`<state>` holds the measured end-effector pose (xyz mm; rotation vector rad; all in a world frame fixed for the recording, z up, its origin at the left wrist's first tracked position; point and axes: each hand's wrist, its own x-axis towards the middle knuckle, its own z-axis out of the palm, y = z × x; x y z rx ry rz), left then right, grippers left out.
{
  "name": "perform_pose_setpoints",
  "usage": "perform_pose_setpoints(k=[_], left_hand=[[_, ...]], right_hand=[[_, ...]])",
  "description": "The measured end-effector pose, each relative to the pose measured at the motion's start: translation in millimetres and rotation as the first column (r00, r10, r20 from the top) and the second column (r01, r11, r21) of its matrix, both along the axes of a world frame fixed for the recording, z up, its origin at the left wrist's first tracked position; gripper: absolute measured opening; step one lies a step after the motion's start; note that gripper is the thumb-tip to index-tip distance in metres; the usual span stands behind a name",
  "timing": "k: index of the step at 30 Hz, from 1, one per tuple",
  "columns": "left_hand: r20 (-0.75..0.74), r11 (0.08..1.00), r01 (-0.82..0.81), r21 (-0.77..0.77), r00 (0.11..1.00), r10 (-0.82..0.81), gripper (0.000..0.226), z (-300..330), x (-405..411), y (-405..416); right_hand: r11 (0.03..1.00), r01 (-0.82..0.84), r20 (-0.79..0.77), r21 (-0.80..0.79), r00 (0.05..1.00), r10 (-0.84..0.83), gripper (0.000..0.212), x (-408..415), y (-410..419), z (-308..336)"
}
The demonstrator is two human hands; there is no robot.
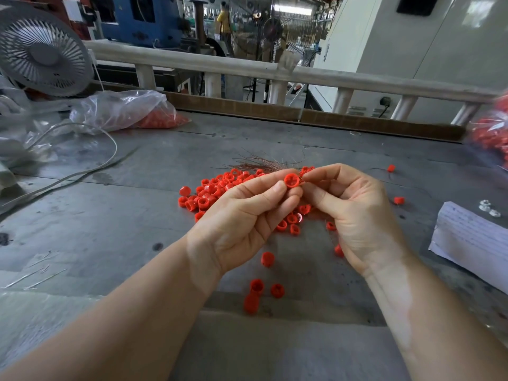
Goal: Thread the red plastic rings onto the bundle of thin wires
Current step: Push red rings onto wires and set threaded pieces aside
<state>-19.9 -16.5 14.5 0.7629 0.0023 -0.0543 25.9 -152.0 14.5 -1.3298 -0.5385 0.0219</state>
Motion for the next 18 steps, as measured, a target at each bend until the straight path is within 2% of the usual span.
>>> perform_pose_setpoints(k=[14,18], left_hand=[[-0.012,1.0,-0.02,0.014,1.0,0.02,0.021,-0.5,-0.7,-0.6],[-0.016,0.998,-0.03,0.046,0.999,0.031,0.02,-0.4,-0.8,-0.9]], right_hand=[[0.995,0.031,0.111,-0.096,0.994,-0.021,0.005,1.6,-1.0,-1.9],[0.993,0.023,0.099,-0.118,0.995,-0.011,0.005,0.7,-0.8,-1.4]])
